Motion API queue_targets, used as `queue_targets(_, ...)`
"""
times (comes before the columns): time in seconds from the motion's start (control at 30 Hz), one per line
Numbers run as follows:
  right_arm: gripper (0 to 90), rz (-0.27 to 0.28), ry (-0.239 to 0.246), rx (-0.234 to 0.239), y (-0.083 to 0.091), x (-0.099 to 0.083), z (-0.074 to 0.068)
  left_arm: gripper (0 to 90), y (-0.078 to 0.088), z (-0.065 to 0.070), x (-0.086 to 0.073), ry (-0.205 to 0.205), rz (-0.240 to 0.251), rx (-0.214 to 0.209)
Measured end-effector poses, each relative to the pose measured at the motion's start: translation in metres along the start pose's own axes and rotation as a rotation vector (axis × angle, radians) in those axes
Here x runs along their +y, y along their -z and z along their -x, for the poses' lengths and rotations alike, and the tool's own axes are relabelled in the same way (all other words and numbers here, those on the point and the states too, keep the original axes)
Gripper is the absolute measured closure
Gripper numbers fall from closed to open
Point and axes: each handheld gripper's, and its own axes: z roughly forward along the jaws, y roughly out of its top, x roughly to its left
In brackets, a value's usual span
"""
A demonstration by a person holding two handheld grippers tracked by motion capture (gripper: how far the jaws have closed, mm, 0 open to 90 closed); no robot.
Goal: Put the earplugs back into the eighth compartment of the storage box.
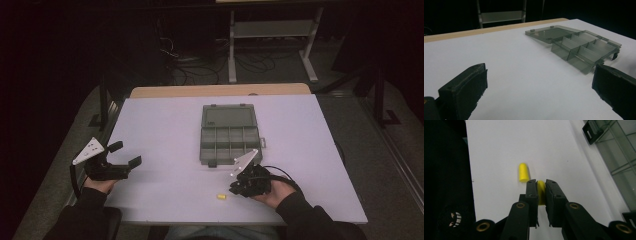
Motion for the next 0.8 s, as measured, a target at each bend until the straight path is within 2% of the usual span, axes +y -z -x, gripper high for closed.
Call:
queue_targets(0.23, 79.4, 0.015, -0.004, -0.002, 0.009, 0.0, 0.003, 0.0, 0.0, 0.0, 0.0, -0.003, -0.004, 0.012)
queue_targets(0.47, 79.4, 0.03, -0.011, -0.029, 0.026, -0.001, 0.008, 0.0, 0.0, 0.0, 0.0, -0.006, -0.006, 0.011)
queue_targets(0.8, 79.4, 0.072, -0.039, -0.071, 0.053, 0.002, 0.03, 0.0, 0.0, 0.0, 0.0, -0.006, -0.006, 0.017)
